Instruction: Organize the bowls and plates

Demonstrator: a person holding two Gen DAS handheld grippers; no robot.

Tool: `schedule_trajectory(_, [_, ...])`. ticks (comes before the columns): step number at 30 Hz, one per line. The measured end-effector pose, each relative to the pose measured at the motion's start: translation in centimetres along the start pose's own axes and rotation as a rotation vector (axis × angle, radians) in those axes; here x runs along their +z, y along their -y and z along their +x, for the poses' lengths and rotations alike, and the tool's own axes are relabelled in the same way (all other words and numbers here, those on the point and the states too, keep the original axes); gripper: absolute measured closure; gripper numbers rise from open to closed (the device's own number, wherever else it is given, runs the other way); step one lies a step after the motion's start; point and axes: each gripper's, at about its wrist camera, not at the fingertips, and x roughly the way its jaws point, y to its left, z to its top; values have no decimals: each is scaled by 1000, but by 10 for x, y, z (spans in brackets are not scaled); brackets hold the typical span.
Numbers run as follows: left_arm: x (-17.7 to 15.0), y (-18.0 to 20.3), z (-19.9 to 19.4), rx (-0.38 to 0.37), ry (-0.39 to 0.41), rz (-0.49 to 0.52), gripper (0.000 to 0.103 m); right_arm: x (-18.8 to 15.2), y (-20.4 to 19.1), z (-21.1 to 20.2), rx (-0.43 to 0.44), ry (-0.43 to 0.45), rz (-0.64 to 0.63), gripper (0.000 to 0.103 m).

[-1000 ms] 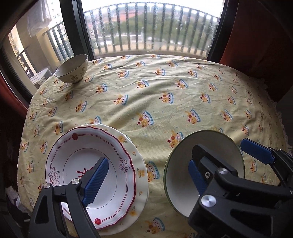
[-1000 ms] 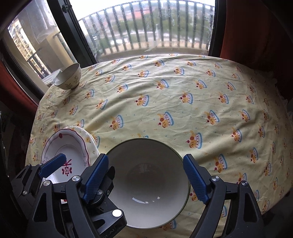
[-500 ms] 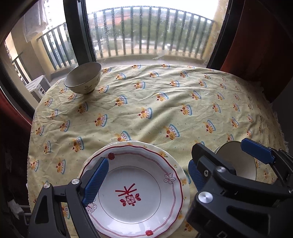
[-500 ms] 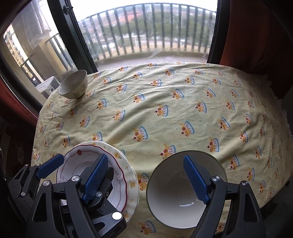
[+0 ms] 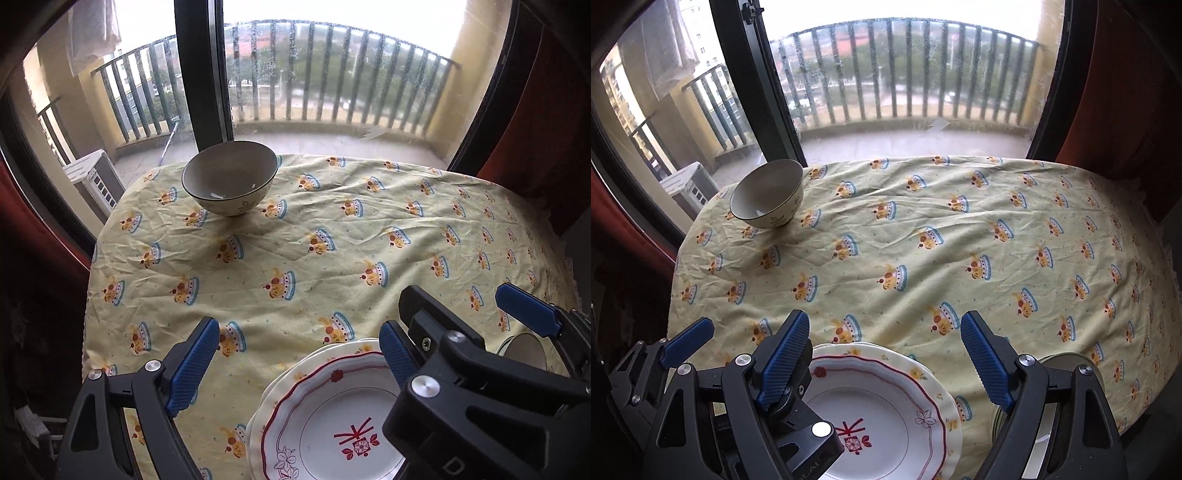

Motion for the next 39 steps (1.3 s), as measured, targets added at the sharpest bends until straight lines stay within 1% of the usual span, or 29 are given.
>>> schedule_trajectory(3, [11, -16, 5, 8, 8, -9, 13, 11, -15, 6, -6, 12, 6, 16])
schedule_trajectory(5, [18, -26, 9, 26, 16, -8, 13, 17, -24, 11, -5, 22, 13, 16])
schedule_trajectory(11, [45, -52, 20, 67, 54, 23, 15, 39, -50, 31, 29, 47, 31, 16])
schedule_trajectory(13, [54, -60, 25, 80, 67, 26, 15, 48, -59, 38, 27, 55, 26, 16])
schedule_trajectory(17, [73, -75, 37, 95, 90, 25, 16, 66, -72, 52, 20, 85, 48, 16])
schedule_trajectory(20, [85, -84, 48, 101, 99, 18, 17, 80, -81, 65, 38, 96, 42, 16])
schedule_trajectory(23, [96, -93, 62, 127, 108, -5, 18, 93, -90, 78, 22, 102, 29, 16])
schedule_trajectory(25, [103, -98, 72, 140, 111, -32, 22, 102, -93, 91, 25, 110, 26, 16])
schedule_trajectory(27, [109, -103, 82, 115, 108, -56, 24, 109, -96, 102, 33, 117, 39, 16])
schedule_trajectory(28, [111, -105, 87, 115, 110, -60, 25, 112, -97, 107, 41, 120, 40, 17])
schedule_trajectory(30, [116, -107, 96, 139, 123, -52, 28, 118, -101, 116, 22, 136, 24, 17])
schedule_trajectory(32, [121, -110, 104, 152, 140, -41, 32, 123, -105, 126, 9, 135, 10, 23])
schedule_trajectory(33, [124, -112, 108, 155, 138, -37, 33, 126, -106, 132, 13, 128, 9, 28])
schedule_trajectory(35, [128, -115, 117, 144, 132, -47, 35, 130, -108, 141, 13, 121, 12, 30])
schedule_trajectory(37, [131, -116, 127, 138, 126, -61, 43, 134, -109, 148, 8, 124, 16, 32])
schedule_trajectory(39, [135, -117, 137, 144, 115, -68, 47, 137, -112, 156, -7, 120, 18, 36])
